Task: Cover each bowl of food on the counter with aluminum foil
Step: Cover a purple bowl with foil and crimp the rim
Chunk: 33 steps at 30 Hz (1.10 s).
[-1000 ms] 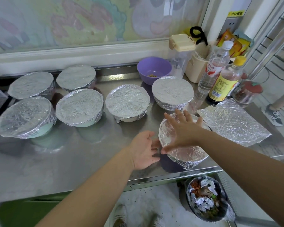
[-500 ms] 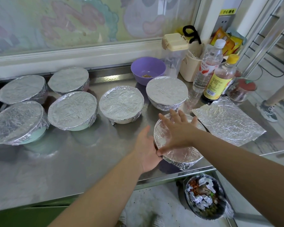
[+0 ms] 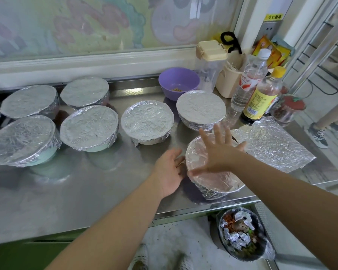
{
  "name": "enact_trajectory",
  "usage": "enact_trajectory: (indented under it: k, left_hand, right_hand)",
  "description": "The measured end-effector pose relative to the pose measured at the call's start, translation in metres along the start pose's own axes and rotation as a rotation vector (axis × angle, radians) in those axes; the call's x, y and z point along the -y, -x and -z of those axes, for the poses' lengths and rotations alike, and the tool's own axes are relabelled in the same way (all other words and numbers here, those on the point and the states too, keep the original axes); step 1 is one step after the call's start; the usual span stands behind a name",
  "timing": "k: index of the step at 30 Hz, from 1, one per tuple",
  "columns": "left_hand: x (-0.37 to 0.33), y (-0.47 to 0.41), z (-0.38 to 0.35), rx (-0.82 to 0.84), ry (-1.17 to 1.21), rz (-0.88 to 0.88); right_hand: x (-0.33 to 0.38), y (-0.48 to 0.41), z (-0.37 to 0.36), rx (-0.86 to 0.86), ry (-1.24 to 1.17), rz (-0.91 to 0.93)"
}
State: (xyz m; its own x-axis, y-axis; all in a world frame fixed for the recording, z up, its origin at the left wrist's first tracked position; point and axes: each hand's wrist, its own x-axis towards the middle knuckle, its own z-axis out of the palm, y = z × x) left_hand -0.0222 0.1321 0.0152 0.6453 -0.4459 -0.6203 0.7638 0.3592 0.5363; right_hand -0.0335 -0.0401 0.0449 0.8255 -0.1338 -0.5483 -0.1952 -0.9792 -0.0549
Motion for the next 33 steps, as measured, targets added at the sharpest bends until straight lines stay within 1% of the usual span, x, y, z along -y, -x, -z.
enact_trajectory:
  k: [2,5,7,10,14,17,22,25,27,29,31,33]
  left_hand:
    - [0.008,0.008,0.002,-0.04,-0.212,-0.099]
    - [0.021,0.02,0.009,-0.126,-0.568,-0.256]
    - [0.029,0.027,0.012,-0.165,-0.668,-0.318]
    - [0.036,0.031,0.009,-0.203,-0.676,-0.336]
    - [0.036,0.028,0.01,-0.184,-0.587,-0.272]
    - [0.038,0.023,0.014,-0.11,-0.466,-0.201]
    - [0.035,0.02,0.021,-0.048,-0.322,-0.006]
    - [0.035,0.018,0.03,0.013,-0.098,0.095]
    - [0.037,0.018,0.031,0.026,0.096,0.117]
    - [0.04,0.02,0.029,0.033,0.214,0.124]
    - [0.043,0.02,0.027,0.055,0.229,0.119]
    - [0.045,0.021,0.025,0.07,0.16,0.095]
  right_hand:
    - [-0.006,0.0,-0.003,0.035,0.027,0.063]
    - [-0.009,-0.001,-0.004,0.079,0.031,0.085]
    - [-0.008,-0.002,-0.004,0.08,0.042,0.082]
    - [-0.008,-0.001,-0.003,0.072,0.062,0.076]
    - [-0.007,0.001,-0.003,0.063,0.079,0.07]
    - [-0.007,0.0,-0.004,0.06,0.08,0.07]
    - [-0.008,0.0,-0.004,0.062,0.086,0.071]
    - [-0.008,0.0,-0.004,0.066,0.081,0.076]
    - [-0.008,0.0,-0.003,0.064,0.081,0.075]
    - [-0.008,0.0,-0.003,0.063,0.083,0.075]
    - [-0.007,-0.001,-0.004,0.061,0.08,0.077]
    - [-0.007,-0.001,-0.004,0.06,0.08,0.075]
